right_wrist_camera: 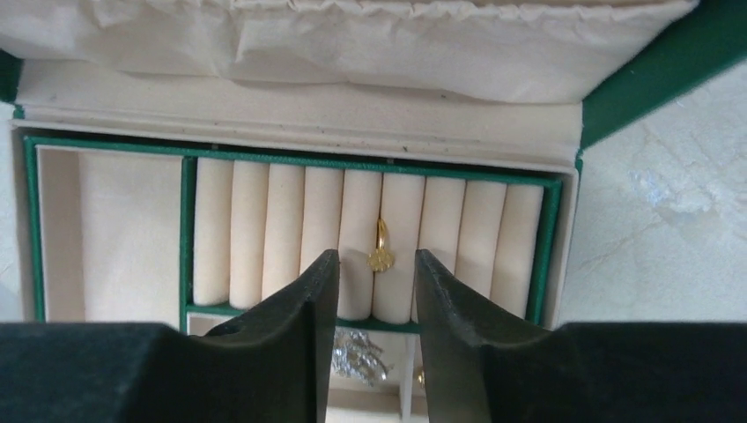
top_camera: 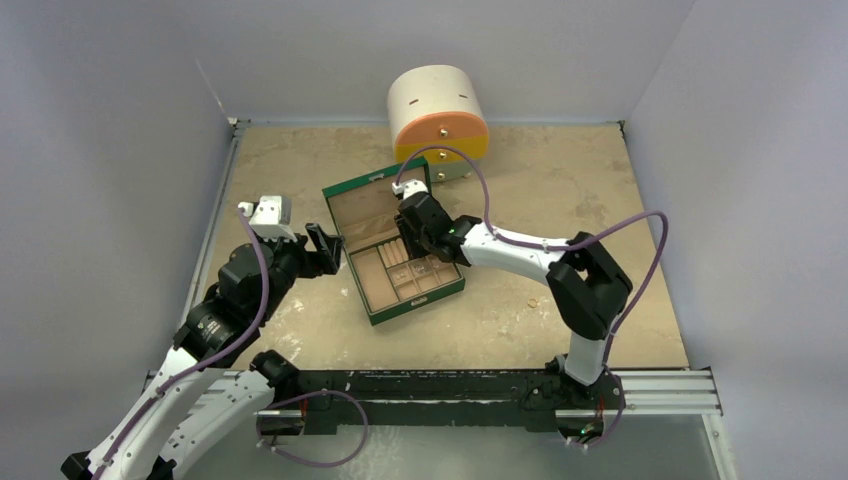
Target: Organize the mixed jewelry
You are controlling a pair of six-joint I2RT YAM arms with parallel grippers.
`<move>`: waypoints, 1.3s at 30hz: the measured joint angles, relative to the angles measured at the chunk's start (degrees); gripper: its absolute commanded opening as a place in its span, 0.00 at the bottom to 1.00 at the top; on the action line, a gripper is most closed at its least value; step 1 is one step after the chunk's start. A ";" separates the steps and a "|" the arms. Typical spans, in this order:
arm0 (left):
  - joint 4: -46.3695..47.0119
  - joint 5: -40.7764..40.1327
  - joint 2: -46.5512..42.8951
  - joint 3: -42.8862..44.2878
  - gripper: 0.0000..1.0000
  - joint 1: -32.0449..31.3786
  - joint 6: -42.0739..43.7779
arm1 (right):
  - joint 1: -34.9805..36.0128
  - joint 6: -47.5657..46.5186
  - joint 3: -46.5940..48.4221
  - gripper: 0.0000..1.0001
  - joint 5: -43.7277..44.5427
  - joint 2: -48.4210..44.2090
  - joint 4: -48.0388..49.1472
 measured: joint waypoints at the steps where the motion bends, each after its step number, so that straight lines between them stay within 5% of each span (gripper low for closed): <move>1: 0.00 0.00 0.00 0.00 0.77 0.00 0.00 | 0.00 0.17 -0.50 0.42 -0.02 -0.79 -0.09; 17: 0.00 0.02 0.39 0.00 0.77 0.39 0.00 | 0.13 5.38 -15.78 0.45 7.06 -29.31 -3.67; 28: 0.00 1.38 0.72 0.00 0.77 2.38 0.00 | -3.06 21.35 -31.50 0.43 16.35 -46.82 -17.31; 39: 0.00 1.99 0.70 0.00 0.77 2.62 0.00 | -10.23 35.91 -40.61 0.40 16.09 -51.01 -24.92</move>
